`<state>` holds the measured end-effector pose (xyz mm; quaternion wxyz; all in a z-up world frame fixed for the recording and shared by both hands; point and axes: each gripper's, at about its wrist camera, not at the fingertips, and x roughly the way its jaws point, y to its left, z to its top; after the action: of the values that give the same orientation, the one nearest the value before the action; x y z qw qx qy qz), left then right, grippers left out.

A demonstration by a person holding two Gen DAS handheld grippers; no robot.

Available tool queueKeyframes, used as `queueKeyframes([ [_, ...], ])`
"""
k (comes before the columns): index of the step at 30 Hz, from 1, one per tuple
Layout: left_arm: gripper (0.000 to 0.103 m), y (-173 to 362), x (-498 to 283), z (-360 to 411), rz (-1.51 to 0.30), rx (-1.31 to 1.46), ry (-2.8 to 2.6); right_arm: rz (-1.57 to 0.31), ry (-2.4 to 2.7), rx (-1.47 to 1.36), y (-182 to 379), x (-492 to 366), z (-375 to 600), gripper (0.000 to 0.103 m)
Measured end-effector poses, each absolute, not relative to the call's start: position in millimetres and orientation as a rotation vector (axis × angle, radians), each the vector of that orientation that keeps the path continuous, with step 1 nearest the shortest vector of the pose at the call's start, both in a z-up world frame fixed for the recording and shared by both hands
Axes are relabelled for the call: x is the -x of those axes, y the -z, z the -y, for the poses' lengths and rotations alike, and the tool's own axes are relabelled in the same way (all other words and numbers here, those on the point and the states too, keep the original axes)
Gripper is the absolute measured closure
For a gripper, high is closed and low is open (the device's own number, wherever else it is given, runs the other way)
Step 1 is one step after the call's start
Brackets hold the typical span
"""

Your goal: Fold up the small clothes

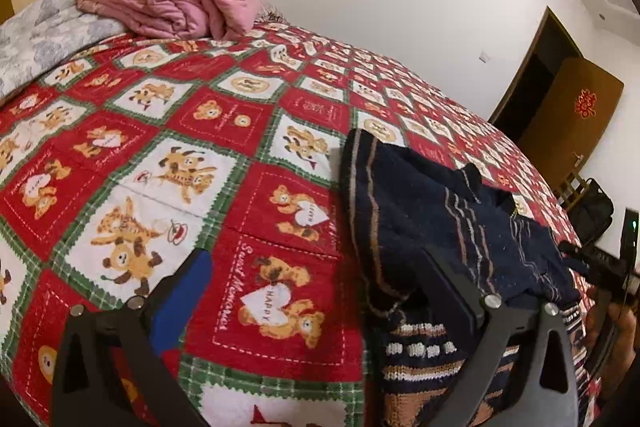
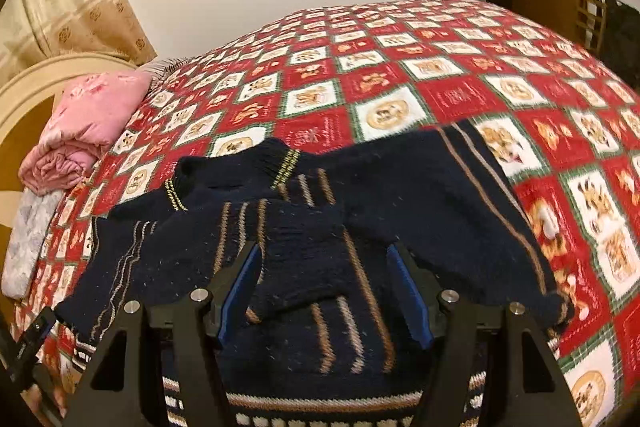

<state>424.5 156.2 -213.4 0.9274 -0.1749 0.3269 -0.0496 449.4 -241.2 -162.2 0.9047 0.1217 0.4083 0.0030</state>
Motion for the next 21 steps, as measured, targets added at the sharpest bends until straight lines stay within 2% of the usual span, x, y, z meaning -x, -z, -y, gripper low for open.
queueKeyframes([
  [5, 0.0, 213, -421, -162, -0.65, 0.382, 0.104, -0.974, 0.08, -0.336, 192, -467, 263, 0.037],
  [8, 0.0, 214, -424, -159, -0.665, 0.373, 0.103, -0.996, 0.07, -0.3, 201, -468, 259, 0.042],
  [9, 0.0, 213, -425, -157, -0.668, 0.363, 0.1, -1.001, 0.055, -0.282, 201, -469, 257, 0.055],
  [10, 0.0, 212, -425, -155, -0.67, 0.349, 0.09, -1.007, 0.04, -0.277, 201, -471, 256, 0.076],
  [12, 0.0, 208, -426, -146, -0.677, 0.289, 0.046, -1.015, 0.019, -0.253, 199, -474, 252, 0.084],
  [13, 0.0, 203, -427, -138, -0.686, 0.25, 0.035, -1.014, 0.014, -0.235, 198, -474, 251, 0.096],
  [17, 0.0, 186, -425, -116, -0.655, 0.212, 0.048, -0.947, 0.016, -0.141, 181, -470, 243, 0.099],
  [18, 0.0, 185, -426, -111, -0.665, 0.201, 0.044, -0.933, 0.037, -0.127, 177, -470, 244, 0.103],
  [21, 0.0, 193, -434, -96, -0.712, 0.14, 0.027, -0.917, 0.08, -0.128, 171, -472, 255, 0.103],
])
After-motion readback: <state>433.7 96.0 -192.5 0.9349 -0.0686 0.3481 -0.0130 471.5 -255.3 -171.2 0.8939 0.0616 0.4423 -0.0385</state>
